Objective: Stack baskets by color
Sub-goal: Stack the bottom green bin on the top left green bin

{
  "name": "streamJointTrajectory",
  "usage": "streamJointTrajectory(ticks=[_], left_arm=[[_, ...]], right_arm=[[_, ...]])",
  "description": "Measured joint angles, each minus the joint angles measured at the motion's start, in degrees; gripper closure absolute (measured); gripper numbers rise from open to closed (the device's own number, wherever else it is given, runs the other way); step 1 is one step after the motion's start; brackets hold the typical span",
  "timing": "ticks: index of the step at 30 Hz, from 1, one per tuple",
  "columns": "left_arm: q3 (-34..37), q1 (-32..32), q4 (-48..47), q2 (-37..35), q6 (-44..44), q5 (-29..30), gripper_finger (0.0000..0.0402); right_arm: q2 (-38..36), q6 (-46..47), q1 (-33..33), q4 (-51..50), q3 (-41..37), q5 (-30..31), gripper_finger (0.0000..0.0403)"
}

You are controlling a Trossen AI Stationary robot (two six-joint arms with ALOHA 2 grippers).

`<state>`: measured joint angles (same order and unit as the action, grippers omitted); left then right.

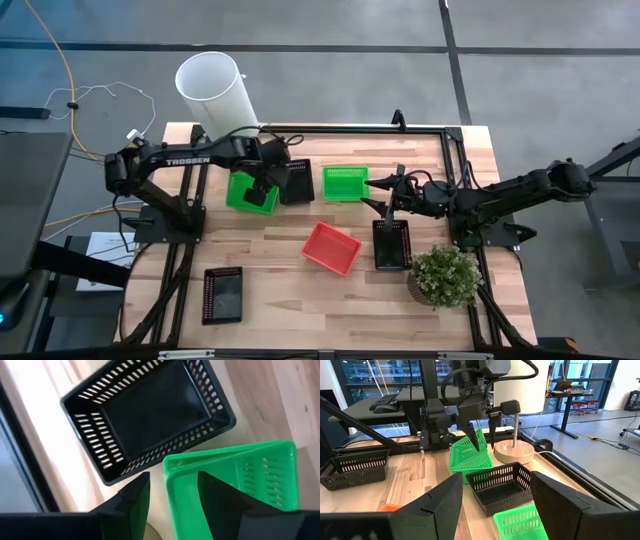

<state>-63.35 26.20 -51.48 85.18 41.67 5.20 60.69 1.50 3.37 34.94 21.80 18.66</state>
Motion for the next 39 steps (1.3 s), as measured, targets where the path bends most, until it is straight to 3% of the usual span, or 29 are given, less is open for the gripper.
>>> streamJointTrajectory(ticks=[9, 16, 25, 31, 35, 39], left_arm=[[-5.48, -1.32, 1.07, -3.34, -4.18, 1.82, 0.0249], [-6.34, -5.6, 0.74, -4.91, -24.39, 5.19, 0.0249], [-6.28, -20.03, -10.22, -4.91, -41.61, 13.68, 0.0249], [0.01, -26.83, -3.17, -4.98, -49.84, 19.63, 0.0251], [5.52, -26.06, 2.84, -5.59, -59.09, 22.93, 0.0264], [6.27, -25.07, 6.18, -6.29, -67.73, 23.69, 0.028]], right_arm=[[0.0, -0.3, -0.02, 0.0, 0.0, 0.02, 0.0182], [0.0, -0.24, 0.0, -0.05, 0.0, 0.02, 0.0182], [0.0, -0.22, -0.02, -0.9, 0.0, 0.02, 0.0182], [0.0, 1.29, 0.0, -0.9, 0.0, -0.29, 0.0182], [0.0, 1.53, 0.05, -0.88, 0.0, -1.32, 0.0182], [0.0, 1.51, 0.03, -0.66, 0.0, -1.34, 0.0182]])
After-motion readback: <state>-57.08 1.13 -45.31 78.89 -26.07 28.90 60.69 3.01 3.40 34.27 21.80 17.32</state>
